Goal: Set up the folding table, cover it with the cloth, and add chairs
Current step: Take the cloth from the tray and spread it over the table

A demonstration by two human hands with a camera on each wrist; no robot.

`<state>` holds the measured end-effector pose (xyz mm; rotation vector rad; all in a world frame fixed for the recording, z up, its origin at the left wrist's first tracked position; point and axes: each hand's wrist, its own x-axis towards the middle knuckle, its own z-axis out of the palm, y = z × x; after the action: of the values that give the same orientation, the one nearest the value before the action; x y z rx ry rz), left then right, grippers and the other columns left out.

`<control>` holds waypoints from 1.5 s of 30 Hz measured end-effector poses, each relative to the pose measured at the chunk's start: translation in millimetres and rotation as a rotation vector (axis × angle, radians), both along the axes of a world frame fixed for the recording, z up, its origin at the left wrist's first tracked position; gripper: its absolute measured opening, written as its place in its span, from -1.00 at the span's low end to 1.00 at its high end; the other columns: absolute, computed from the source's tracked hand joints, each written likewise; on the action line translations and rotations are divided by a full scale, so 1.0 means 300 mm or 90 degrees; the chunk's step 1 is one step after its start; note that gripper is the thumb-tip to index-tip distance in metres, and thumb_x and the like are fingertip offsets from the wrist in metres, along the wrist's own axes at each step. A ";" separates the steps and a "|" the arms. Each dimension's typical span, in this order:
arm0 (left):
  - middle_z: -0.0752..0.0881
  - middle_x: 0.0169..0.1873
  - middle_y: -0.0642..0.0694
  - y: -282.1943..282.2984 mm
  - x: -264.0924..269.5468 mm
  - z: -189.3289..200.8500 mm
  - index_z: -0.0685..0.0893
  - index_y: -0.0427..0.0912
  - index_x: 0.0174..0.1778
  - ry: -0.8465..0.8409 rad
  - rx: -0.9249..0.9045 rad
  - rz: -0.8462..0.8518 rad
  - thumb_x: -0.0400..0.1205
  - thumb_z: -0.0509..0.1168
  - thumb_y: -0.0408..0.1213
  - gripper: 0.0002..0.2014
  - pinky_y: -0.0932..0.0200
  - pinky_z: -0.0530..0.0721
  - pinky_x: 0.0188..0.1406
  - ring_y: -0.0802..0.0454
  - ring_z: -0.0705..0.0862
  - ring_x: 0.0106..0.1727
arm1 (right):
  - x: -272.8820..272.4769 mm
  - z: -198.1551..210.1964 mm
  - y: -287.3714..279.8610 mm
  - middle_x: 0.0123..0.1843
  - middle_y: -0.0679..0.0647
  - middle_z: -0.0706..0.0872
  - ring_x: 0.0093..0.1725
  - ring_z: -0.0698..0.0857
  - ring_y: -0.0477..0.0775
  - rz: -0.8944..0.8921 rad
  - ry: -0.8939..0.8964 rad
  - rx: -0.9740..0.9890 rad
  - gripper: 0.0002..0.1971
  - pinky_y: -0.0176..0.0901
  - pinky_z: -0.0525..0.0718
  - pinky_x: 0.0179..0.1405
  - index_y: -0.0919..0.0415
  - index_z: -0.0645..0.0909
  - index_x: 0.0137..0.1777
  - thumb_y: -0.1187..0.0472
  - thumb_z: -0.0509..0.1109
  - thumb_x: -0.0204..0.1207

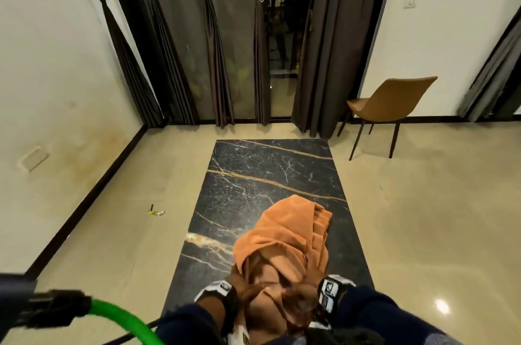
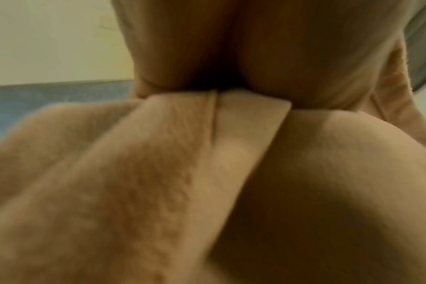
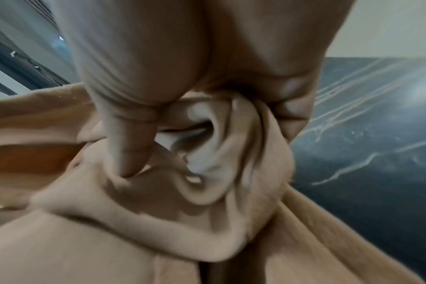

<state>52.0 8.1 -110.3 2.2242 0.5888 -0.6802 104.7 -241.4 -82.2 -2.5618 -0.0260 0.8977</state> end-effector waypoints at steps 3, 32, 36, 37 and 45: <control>0.59 0.51 -0.22 -0.034 -0.007 0.032 0.50 -0.21 0.58 0.057 0.068 -0.054 0.32 0.39 0.03 -0.15 0.09 0.59 0.41 -0.19 0.60 0.47 | -0.098 0.143 0.044 0.81 0.27 -0.07 0.78 0.03 0.33 -0.007 0.023 0.070 0.50 -0.05 0.15 0.70 -0.05 -0.38 0.73 -0.36 0.65 0.03; 0.67 -0.03 -0.34 0.370 0.521 1.641 0.63 -0.13 0.10 -0.708 0.682 -0.128 0.63 0.22 -0.27 -0.84 -0.25 0.70 -0.20 -0.48 0.73 -0.09 | 0.596 1.537 -0.239 -0.21 0.21 0.67 -0.05 0.69 0.43 -0.119 -0.761 0.064 -0.73 -0.02 0.53 -0.20 0.19 0.59 -0.15 0.14 0.18 0.19; 0.76 -0.08 -0.38 0.512 0.505 1.685 0.79 -0.18 0.04 -0.661 0.624 0.063 0.53 0.24 -0.40 -0.73 -0.26 0.74 -0.05 -0.49 0.74 -0.02 | 0.534 1.643 -0.292 -0.15 0.28 0.72 -0.12 0.72 0.45 0.099 -0.793 -0.168 -0.49 0.09 0.63 -0.16 0.05 0.50 0.12 -0.18 0.52 0.28; 0.78 -0.05 -0.36 0.537 0.494 1.675 0.80 -0.16 0.06 -0.656 0.560 0.126 0.51 0.26 -0.38 -0.72 -0.23 0.73 0.02 -0.47 0.74 0.03 | 0.546 1.663 -0.320 -0.13 0.30 0.73 -0.12 0.73 0.45 0.079 -0.795 -0.201 -0.52 0.12 0.66 -0.14 0.07 0.52 0.13 -0.11 0.54 0.30; 0.74 0.12 -0.46 0.539 0.402 1.293 0.76 -0.24 0.15 -0.555 0.308 0.104 0.66 0.24 -0.04 -0.63 -0.03 0.49 -0.06 -0.48 0.70 0.13 | 0.563 1.354 -0.425 0.22 0.56 0.67 0.19 0.68 0.50 -0.114 -0.635 -0.004 -0.64 0.21 0.61 0.27 0.44 0.61 0.30 0.20 0.12 0.73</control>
<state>172.5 169.7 277.5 2.5600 0.4878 0.5798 273.7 -369.0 324.0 -2.6818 -0.0818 -0.4901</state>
